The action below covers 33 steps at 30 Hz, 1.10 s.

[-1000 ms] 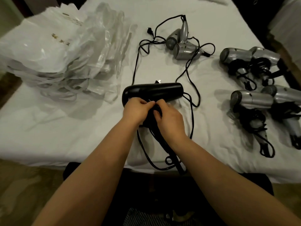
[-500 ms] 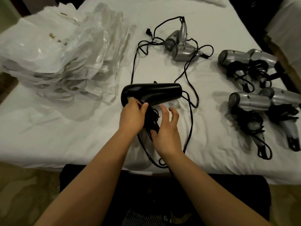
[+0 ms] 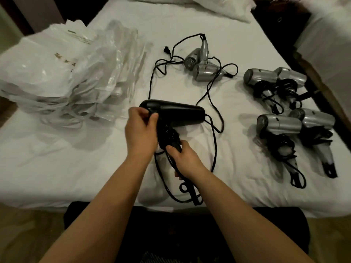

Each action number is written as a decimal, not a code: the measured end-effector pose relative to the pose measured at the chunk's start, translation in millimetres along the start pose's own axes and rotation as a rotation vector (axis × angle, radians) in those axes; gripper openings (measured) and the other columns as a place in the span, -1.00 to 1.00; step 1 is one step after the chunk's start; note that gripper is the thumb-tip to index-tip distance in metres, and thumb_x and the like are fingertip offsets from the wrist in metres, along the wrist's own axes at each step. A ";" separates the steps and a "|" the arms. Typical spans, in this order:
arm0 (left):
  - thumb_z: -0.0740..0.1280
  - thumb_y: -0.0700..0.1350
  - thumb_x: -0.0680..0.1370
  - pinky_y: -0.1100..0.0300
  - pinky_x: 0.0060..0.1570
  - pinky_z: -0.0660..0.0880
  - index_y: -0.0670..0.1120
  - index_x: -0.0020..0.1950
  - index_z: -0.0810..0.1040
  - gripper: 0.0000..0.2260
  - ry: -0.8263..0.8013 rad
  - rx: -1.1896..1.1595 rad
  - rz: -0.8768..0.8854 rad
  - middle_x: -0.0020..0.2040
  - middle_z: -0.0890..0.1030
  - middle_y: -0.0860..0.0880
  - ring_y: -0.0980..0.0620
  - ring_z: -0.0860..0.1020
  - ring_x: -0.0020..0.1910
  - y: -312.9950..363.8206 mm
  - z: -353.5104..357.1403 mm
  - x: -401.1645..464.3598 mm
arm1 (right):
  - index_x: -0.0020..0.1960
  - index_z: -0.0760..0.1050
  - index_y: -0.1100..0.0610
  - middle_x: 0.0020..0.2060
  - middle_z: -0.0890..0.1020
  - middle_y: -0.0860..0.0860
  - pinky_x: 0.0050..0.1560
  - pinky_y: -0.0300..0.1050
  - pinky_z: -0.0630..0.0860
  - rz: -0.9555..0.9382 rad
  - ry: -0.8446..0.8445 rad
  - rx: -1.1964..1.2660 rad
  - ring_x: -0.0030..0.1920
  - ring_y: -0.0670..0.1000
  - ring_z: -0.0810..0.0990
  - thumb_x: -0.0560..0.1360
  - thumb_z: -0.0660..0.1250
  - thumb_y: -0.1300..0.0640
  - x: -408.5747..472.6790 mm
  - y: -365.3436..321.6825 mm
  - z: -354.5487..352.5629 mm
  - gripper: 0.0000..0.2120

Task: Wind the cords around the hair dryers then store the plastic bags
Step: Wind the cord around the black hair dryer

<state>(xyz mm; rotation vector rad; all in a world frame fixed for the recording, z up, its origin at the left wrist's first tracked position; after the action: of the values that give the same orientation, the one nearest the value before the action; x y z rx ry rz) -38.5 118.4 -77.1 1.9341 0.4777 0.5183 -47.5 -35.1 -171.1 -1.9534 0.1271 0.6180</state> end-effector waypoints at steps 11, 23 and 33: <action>0.17 -0.18 0.64 0.38 -0.53 0.35 -0.20 -0.13 0.52 -0.78 -0.138 -0.732 -0.742 -0.55 0.51 0.00 0.19 0.40 -0.61 -63.1 50.1 -32.7 | 0.14 0.39 -0.10 -0.31 0.51 -0.02 -0.50 -0.26 0.40 -0.208 0.172 0.179 -0.42 -0.03 0.49 0.56 0.23 -0.01 -32.1 -19.1 -47.0 -0.83; 0.20 -0.14 0.61 0.38 0.15 0.18 -0.11 0.39 0.37 -0.66 -0.412 -0.011 0.042 0.34 0.39 -0.07 0.02 0.36 0.32 47.6 145.0 -53.4 | 0.36 0.31 -0.05 -0.22 0.56 0.01 -0.51 -0.23 0.40 -0.118 0.373 0.070 -0.40 -0.03 0.51 0.51 0.31 0.00 -33.7 13.8 -159.3 -0.56; 0.15 -0.09 0.63 0.16 0.06 0.44 -0.07 0.30 0.46 -0.74 -0.772 -0.657 -0.653 0.18 0.58 -0.04 0.03 0.54 0.09 14.7 286.9 -59.4 | 0.45 0.16 -0.10 -0.14 0.54 0.02 -0.61 -0.32 0.34 -0.004 0.276 -0.165 -0.42 -0.03 0.50 0.51 0.31 0.08 28.7 35.6 -226.0 -0.43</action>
<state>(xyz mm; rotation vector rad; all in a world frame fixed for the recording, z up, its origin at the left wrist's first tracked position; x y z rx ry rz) 72.2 -133.0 -179.8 1.1130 0.3359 -0.4512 47.0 -243.0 -139.0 -2.1922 0.2499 0.3624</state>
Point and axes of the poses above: each hand's wrist, its own x-axis towards the middle knuckle, its own z-axis out of the palm, y = z × x, the point moved 10 cm from there along x, towards the middle knuckle
